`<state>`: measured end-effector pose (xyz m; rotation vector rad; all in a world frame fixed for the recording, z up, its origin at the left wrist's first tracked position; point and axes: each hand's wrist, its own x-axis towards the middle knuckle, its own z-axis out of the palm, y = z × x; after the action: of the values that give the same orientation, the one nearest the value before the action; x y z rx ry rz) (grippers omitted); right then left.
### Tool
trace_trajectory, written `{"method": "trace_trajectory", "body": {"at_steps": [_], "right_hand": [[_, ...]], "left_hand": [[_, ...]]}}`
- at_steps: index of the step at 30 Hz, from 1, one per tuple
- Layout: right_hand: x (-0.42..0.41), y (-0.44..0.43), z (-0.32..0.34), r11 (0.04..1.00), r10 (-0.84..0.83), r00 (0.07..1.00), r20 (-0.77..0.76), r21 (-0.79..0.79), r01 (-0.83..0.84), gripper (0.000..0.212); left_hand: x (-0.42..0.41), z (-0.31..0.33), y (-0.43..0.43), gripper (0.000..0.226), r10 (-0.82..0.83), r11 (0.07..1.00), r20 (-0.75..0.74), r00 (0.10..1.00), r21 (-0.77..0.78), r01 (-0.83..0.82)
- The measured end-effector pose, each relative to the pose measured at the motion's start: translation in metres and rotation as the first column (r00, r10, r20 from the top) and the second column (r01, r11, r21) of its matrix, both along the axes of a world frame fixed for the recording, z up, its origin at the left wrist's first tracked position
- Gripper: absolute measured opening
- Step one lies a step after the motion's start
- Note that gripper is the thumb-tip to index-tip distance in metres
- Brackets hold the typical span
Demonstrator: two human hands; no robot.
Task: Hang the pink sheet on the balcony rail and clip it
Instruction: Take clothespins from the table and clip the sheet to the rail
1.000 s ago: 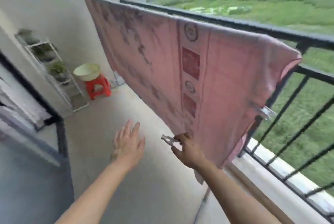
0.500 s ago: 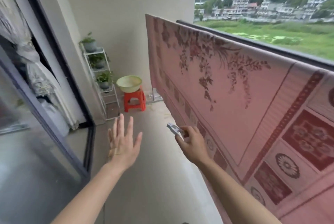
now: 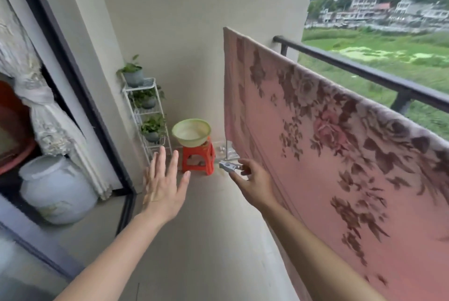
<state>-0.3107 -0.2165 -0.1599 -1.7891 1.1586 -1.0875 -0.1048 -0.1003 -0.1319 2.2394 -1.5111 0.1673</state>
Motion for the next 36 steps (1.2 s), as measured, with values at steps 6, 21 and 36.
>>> {"method": "trace_trajectory", "body": {"at_steps": [6, 21, 36], "right_hand": [[0.119, -0.138, -0.006, 0.999, 0.052, 0.998, 0.024, -0.011, -0.052, 0.04], [0.294, -0.482, 0.005, 0.992, -0.107, 0.994, -0.025, 0.057, 0.109, 0.04], [0.416, -0.837, -0.006, 0.965, -0.202, 0.974, 0.106, 0.191, 0.179, 0.017]], "left_hand": [[0.113, -0.025, -0.131, 0.068, 0.056, 0.998, -0.015, 0.998, -0.003, -0.056], [0.318, -0.02, -0.513, 0.066, -0.097, 0.987, -0.207, 0.974, 0.104, 0.121], [0.449, -0.031, -0.881, 0.069, -0.183, 0.965, -0.211, 0.96, 0.146, 0.216]]}}
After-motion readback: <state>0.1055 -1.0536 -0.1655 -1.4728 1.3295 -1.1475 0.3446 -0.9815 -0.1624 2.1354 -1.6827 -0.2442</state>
